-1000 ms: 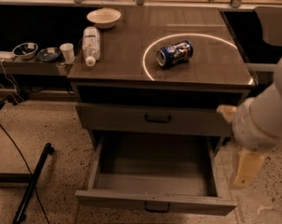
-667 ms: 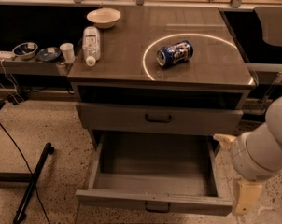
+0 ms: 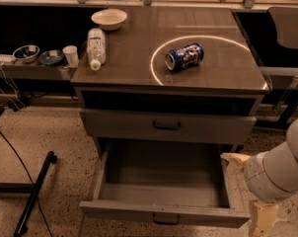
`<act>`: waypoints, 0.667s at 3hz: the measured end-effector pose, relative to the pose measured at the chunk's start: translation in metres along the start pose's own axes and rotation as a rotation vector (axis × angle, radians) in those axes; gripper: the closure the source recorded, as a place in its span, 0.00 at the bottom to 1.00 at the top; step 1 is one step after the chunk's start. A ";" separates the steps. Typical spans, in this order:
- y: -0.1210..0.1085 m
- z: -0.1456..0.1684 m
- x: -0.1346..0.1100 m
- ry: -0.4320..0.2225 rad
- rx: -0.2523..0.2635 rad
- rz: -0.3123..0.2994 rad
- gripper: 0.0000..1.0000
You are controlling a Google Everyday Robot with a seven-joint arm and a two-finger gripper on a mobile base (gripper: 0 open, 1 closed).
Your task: Close middle drawer
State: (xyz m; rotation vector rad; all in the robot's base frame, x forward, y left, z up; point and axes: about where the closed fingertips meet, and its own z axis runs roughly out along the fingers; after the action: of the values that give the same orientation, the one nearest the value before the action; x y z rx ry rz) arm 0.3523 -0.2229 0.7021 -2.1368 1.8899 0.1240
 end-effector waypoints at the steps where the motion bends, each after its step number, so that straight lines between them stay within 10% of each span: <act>1: 0.000 0.037 0.010 -0.027 -0.075 0.015 0.00; 2: 0.018 0.112 0.020 -0.105 -0.153 0.024 0.00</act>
Offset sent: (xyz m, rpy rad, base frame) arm 0.0009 0.0193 -0.2212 0.1763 0.2280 0.0467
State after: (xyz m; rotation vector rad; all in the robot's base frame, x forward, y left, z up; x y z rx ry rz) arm 0.3515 -0.2139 0.5871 -2.1591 1.9012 0.3899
